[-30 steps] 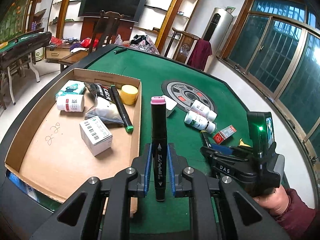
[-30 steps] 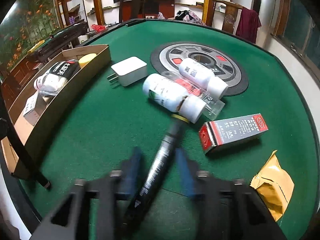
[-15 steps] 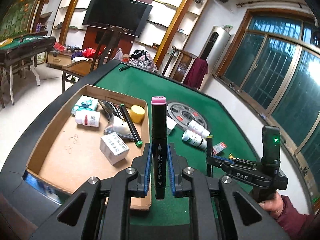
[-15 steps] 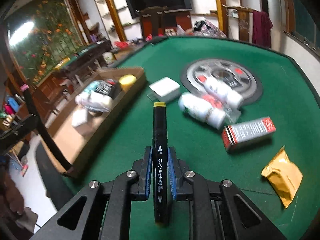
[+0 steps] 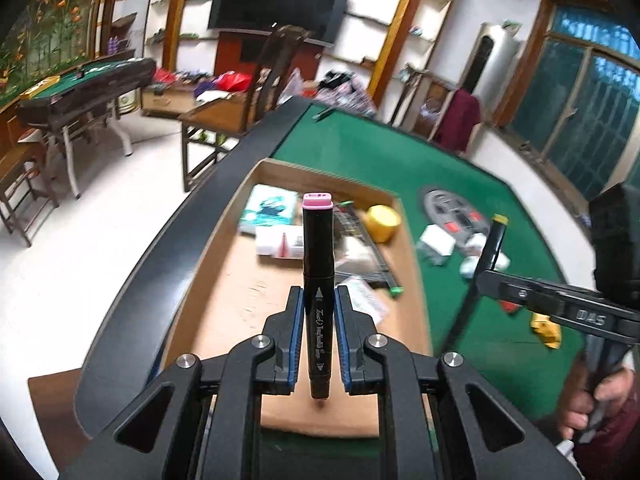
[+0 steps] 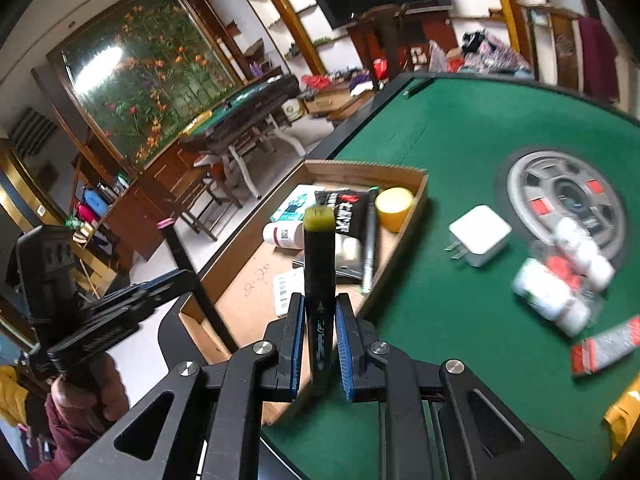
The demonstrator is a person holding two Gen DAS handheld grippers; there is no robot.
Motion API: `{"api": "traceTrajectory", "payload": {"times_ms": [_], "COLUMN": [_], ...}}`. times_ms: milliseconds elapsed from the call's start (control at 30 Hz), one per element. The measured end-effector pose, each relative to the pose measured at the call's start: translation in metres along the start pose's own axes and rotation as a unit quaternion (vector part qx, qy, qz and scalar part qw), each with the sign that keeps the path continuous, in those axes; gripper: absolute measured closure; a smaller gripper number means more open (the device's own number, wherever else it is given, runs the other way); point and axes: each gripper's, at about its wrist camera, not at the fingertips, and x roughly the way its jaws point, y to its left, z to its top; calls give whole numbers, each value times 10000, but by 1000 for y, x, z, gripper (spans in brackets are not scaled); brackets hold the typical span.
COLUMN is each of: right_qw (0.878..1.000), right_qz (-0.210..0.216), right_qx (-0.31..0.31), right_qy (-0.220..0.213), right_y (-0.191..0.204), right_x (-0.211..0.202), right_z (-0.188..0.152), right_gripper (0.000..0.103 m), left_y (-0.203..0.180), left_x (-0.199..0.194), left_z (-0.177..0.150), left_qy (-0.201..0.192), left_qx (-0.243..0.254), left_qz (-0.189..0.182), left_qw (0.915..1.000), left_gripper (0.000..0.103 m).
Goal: Organize objects
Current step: 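Lower the pink-capped marker into the tray with left tool while right tool drops the yellow-capped marker in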
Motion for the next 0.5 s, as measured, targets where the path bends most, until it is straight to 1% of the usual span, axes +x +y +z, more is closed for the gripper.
{"api": "traceTrajectory", "payload": {"times_ms": [67, 133, 267, 400, 500], "right_qw": [9999, 9995, 9974, 9943, 9926], "right_qz": [-23, -74, -95, -153, -171], "right_qx": [72, 162, 478, 717, 816], "right_qy": [134, 247, 531, 777, 880], "right_y": [-1, -3, -12, -17, -19], "right_x": [20, 38, 73, 102, 113], "right_z": [8, 14, 26, 31, 32], "right_gripper": [86, 86, 86, 86, 86], "left_y": [10, 16, 24, 27, 29], "left_x": [18, 31, 57, 72, 79], "left_z": [4, 8, 13, 15, 13], "left_qy": [150, 250, 466, 595, 641], "left_qx": [-105, -184, -274, -347, -363], "left_qz": [76, 73, 186, 254, 263], "left_qw": [9998, 9995, 9984, 9973, 9969], "left_gripper": [88, 88, 88, 88, 88]}}
